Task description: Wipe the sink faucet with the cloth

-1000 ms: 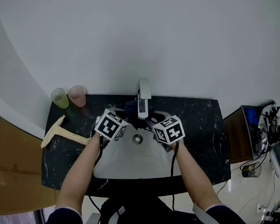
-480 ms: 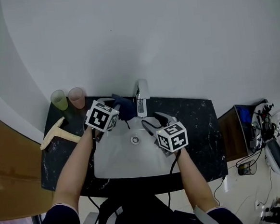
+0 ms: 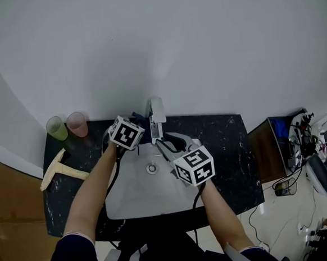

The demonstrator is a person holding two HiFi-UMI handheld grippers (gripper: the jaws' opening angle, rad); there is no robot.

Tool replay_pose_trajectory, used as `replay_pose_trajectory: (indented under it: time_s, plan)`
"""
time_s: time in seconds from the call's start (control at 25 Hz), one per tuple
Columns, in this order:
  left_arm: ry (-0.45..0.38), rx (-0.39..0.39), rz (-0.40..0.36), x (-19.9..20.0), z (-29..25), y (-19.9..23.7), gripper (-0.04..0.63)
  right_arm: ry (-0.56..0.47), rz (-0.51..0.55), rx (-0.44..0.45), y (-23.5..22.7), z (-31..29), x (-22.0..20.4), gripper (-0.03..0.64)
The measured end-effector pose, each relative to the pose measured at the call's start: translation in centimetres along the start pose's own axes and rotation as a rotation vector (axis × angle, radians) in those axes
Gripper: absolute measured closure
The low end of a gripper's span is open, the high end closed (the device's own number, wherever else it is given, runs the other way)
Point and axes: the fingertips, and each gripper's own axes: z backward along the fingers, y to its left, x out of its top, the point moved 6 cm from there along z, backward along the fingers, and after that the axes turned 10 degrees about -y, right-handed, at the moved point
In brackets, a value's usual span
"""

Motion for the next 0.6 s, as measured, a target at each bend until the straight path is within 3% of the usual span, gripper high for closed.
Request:
replay_pose_trajectory:
  time_s: [0.24,0.36,0.6]
  plan:
    - [-0.029,-0.043,0.075,0.5,-1.6,0.6,0.543,-0.002,0.024,0.023,0.7,-0.4,0.0,0.503]
    - [-0.102,-0.049,0.112,1.9,-0.4,0.6,0.543,-0.008,0.005,0.031,0.5,-0.2,-0.1,0.502]
    - [-0.262,-0.039,0.107,7.0,2.8,1.4,0.545,-0.033,-0.02,0.029,0.3,-0.2,-0.2,0.5]
